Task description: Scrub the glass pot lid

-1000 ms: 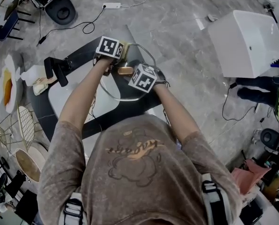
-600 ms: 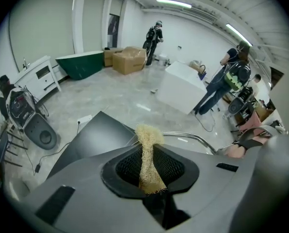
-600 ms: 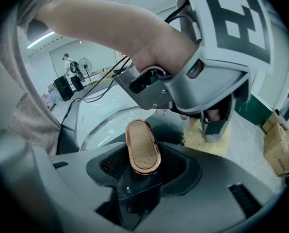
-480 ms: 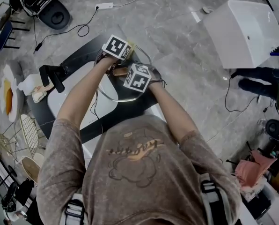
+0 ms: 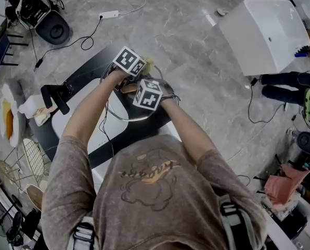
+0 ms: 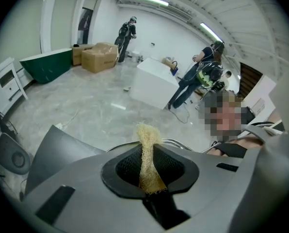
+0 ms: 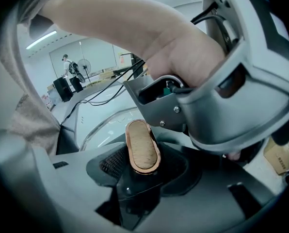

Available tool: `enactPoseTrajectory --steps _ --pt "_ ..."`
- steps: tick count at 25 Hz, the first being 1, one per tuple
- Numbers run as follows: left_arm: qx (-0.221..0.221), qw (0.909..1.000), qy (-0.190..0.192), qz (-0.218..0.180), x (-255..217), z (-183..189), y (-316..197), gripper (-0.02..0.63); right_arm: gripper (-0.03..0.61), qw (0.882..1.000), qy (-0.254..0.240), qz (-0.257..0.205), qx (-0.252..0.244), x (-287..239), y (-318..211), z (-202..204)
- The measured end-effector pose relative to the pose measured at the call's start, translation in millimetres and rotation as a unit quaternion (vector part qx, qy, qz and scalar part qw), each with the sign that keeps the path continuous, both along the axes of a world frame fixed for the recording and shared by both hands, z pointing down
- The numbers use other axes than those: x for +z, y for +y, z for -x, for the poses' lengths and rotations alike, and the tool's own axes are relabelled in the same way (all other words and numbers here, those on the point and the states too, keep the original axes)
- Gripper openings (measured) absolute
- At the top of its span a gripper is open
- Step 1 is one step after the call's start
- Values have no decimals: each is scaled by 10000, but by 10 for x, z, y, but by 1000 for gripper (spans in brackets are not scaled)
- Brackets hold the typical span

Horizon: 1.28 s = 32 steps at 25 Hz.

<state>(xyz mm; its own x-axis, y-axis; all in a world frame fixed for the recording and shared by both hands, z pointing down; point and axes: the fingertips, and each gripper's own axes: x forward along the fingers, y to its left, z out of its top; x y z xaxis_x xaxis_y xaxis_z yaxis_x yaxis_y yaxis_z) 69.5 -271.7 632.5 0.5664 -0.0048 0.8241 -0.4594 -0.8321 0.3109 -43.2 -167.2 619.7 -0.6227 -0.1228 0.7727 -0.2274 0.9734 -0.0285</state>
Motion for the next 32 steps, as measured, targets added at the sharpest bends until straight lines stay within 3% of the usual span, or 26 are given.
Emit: enactPoseTrajectory --steps 6,14,22,32 --pt "405 9967 379 598 27 -132 159 75 193 10000 12 27 -3 18 1 12" --pt "886 9913 385 900 7 -208 286 75 195 10000 -66 -4 62 -8 3 24" --pt "256 9918 818 950 -139 -130 195 75 202 9992 -275 -108 273 -40 -7 -2" --pt "-573 9886 1291 521 -474 158 20 75 218 9985 -239 -86 495 -107 21 -24"
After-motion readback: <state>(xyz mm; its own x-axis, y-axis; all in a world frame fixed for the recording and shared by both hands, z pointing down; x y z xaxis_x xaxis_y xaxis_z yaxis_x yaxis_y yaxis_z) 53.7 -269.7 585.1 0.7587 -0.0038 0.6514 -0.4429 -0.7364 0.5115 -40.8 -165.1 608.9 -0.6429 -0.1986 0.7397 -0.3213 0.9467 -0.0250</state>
